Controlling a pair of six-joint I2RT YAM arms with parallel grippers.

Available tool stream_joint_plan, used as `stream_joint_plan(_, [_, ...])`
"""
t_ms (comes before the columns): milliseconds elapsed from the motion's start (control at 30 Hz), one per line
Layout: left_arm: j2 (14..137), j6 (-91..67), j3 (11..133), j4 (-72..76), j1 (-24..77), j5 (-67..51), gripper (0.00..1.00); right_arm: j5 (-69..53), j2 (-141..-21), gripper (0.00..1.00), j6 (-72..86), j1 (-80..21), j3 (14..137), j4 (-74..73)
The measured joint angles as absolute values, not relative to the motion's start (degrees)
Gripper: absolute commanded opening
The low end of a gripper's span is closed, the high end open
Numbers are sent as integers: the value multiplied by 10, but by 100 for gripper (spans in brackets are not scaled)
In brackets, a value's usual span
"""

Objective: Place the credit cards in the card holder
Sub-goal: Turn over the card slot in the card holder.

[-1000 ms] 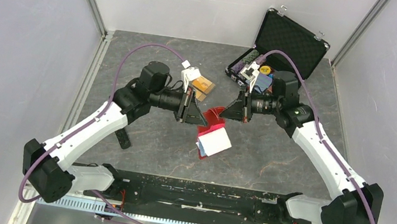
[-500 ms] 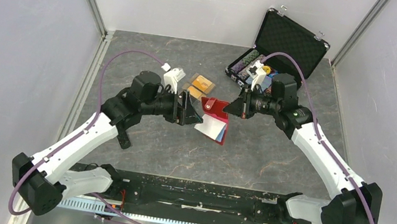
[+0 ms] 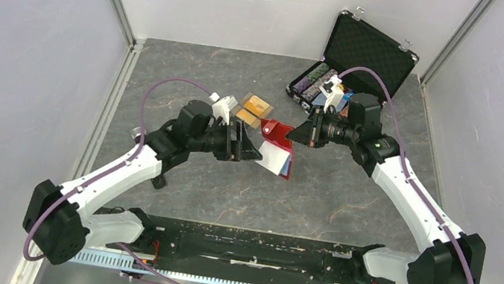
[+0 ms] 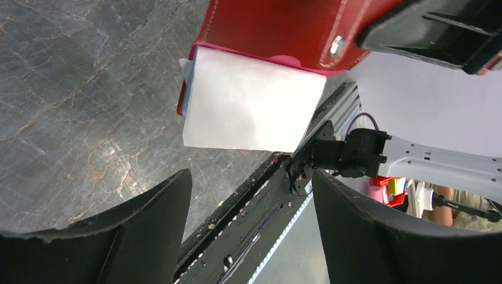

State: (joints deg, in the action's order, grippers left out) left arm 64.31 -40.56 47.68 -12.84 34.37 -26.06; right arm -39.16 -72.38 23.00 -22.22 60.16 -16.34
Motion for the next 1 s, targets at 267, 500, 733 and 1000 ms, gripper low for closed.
stream_joint_plan(267, [709,-420,467,-59,344,-266,82,-411,-723,0,251,-217,602,-155])
stream_joint_plan(500, [754,-441,467,4,344,-290,75,-423,-722,0,264,-217,602,-146])
stream_joint_plan(733, [764,-460,457,59,344,-319,64,-428,-722,0,270,-215,602,-142])
stream_joint_plan(1000, [759,-503,413,162,344,-351,68,-439,-722,0,274,-212,592,-141])
